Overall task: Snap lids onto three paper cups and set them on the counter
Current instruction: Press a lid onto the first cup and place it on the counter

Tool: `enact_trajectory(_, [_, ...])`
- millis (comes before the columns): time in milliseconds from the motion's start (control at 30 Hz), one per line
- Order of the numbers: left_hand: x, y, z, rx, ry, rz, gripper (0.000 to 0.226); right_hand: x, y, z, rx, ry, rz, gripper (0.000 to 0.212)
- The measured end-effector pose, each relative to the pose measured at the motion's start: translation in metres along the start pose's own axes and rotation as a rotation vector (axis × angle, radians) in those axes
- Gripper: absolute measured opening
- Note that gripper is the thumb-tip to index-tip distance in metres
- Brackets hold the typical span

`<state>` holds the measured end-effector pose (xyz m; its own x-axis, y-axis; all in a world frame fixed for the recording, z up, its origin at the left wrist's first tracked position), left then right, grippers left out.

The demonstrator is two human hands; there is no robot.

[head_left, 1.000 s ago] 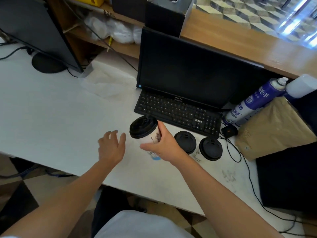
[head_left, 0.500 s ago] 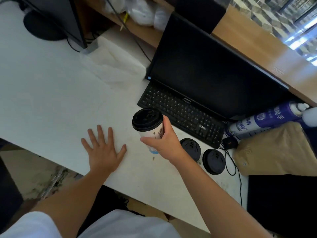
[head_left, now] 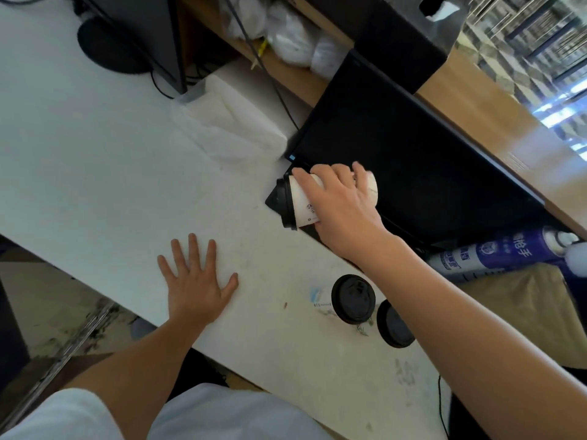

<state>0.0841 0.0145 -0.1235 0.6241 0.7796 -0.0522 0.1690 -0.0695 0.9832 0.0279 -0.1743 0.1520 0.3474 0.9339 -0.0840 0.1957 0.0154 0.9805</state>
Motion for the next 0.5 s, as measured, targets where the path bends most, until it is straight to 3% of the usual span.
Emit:
enact_trajectory(167, [0.0, 0.001, 0.0, 0.001, 0.006, -0.002, 0.094, 0.016, -0.02, 0.01, 0.117, 0.083, -0.347, 0.091])
enact_trajectory(267, [0.0, 0.001, 0.0, 0.011, 0.012, 0.008, 0.094, 0.024, -0.04, 0.012, 0.171, 0.1, -0.453, 0.078])
enact_trajectory(400, [0.001, 0.0, 0.0, 0.033, 0.022, 0.03, 0.094, 0.032, -0.063, 0.01, 0.284, 0.038, -0.634, 0.06])
enact_trajectory(500, [0.001, -0.001, 0.001, 0.036, 0.023, 0.021, 0.094, 0.039, -0.078, 0.004, 0.38, -0.02, -0.725, 0.06])
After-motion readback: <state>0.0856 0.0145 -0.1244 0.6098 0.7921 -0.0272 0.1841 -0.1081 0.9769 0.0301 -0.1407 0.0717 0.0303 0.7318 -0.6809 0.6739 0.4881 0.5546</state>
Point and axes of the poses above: each hand's wrist, its own z-axis towards the middle knuckle, its own y-axis out of the back of the hand, x = y × z, the point moved 7 cm from there along z, towards the middle knuckle, and after that the axes turned 9 degrees about z, right-handed, at the moved point
